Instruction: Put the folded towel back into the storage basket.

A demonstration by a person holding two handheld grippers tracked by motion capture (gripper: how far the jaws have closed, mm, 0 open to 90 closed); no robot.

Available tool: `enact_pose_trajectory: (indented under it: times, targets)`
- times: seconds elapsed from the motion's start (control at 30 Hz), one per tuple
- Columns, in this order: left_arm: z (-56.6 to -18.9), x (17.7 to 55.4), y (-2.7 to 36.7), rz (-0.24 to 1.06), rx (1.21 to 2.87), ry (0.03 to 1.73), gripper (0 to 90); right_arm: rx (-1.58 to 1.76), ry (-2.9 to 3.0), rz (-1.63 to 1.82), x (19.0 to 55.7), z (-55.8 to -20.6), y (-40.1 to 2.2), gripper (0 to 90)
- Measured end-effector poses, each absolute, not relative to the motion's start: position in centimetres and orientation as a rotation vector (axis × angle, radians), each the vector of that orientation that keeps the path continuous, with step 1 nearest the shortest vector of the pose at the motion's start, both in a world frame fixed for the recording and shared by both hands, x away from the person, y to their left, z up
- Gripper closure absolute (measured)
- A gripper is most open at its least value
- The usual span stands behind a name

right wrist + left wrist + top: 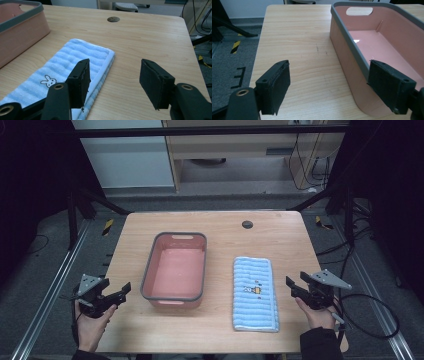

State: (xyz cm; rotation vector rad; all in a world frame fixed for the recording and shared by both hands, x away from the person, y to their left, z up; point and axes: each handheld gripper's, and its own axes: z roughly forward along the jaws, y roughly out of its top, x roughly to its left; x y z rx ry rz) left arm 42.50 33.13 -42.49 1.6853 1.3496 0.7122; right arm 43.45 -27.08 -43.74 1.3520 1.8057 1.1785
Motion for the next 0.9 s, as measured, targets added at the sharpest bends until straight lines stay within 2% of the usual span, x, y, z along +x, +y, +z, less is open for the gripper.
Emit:
enact_pose_trajectory:
  times: [0.9]
  targets:
    - [-39.6, 42.5, 29.3, 0.679, 1.707, 1.231, 17.4, 1.298, 1.823, 1.220, 45.0, -40.2, -26.2, 39.4]
